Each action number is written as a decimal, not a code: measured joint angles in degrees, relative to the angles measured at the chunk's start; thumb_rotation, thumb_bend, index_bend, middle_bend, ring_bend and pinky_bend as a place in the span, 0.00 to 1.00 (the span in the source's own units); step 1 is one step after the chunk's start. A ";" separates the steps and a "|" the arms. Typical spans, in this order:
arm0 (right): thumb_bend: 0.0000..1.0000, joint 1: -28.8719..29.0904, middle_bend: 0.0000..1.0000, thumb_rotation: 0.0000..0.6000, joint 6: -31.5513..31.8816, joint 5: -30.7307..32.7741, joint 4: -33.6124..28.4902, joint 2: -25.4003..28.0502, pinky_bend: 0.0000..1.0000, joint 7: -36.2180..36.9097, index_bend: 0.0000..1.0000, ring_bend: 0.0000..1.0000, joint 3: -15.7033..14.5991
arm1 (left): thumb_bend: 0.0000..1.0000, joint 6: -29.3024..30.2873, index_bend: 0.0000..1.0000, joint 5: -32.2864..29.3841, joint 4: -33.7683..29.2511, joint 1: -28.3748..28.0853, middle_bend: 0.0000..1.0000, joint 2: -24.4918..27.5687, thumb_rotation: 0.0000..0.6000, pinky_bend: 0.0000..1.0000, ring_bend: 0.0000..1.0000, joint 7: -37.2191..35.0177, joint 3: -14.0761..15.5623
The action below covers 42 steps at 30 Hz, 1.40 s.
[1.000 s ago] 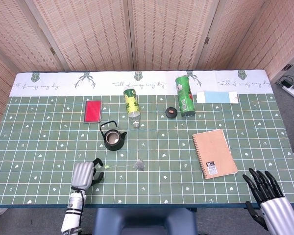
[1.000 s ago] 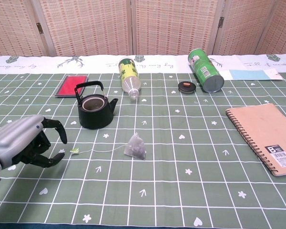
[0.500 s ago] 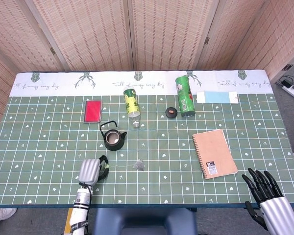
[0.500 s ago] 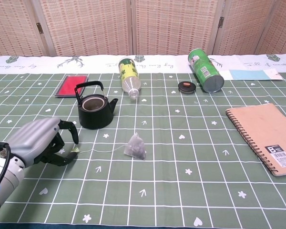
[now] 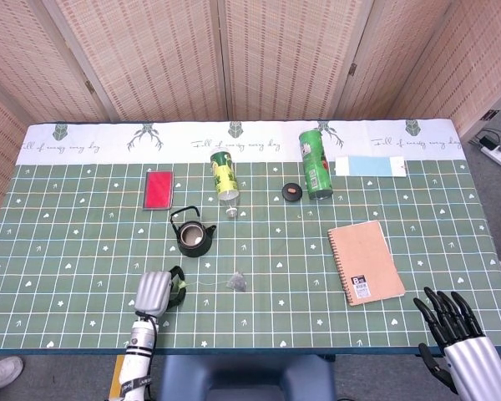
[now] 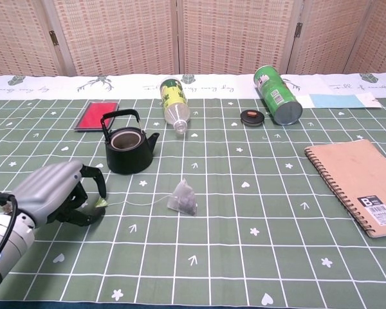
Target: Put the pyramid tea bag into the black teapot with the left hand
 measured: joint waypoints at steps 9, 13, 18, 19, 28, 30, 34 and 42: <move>0.45 0.12 0.00 1.00 -0.35 0.19 -0.10 -0.01 0.00 -0.09 0.01 0.00 0.05 | 0.39 0.02 0.50 0.32 0.81 -0.11 1.00 0.19 1.00 1.00 1.00 -0.79 -0.16; 0.45 0.11 0.00 1.00 -0.35 0.13 -0.06 -0.03 0.00 -0.15 0.01 0.00 0.02 | 0.43 0.09 0.51 0.64 1.20 -0.16 1.00 0.26 1.00 1.00 1.00 -1.25 -0.12; 0.45 0.07 0.00 1.00 -0.18 0.13 -0.05 0.00 0.00 -0.05 0.01 0.00 0.06 | 0.46 -0.21 0.52 0.53 1.58 -0.15 1.00 0.37 1.00 1.00 1.00 -1.69 -0.11; 0.45 0.06 0.00 1.00 -0.16 0.12 -0.04 0.00 0.00 -0.05 0.01 0.00 0.06 | 0.46 -0.31 0.52 0.47 1.59 -0.15 1.00 0.41 1.00 1.00 1.00 -1.77 -0.13; 0.45 0.09 0.00 1.00 -0.19 0.12 0.00 0.01 0.00 -0.06 0.01 0.00 0.08 | 0.48 -0.57 0.55 0.41 1.53 -0.29 1.00 0.97 1.00 1.00 1.00 -2.02 -0.31; 0.45 0.09 0.00 1.00 -0.19 0.09 0.01 -0.01 0.00 -0.11 0.01 0.00 0.08 | 0.48 -0.52 0.56 0.49 1.54 -0.31 1.00 1.04 1.00 1.00 1.00 -2.06 -0.32; 0.45 0.11 0.00 1.00 -0.18 0.02 0.04 -0.01 0.00 -0.11 0.01 0.00 0.08 | 0.48 -0.41 0.56 0.73 1.46 -0.39 1.00 1.31 1.00 1.00 1.00 -2.16 -0.36; 0.45 0.10 0.00 1.00 -0.10 -0.05 0.07 -0.01 0.00 -0.05 0.01 0.00 0.08 | 0.48 0.57 0.57 1.56 -1.56 -1.33 1.00 3.10 1.00 1.00 1.00 0.05 -1.65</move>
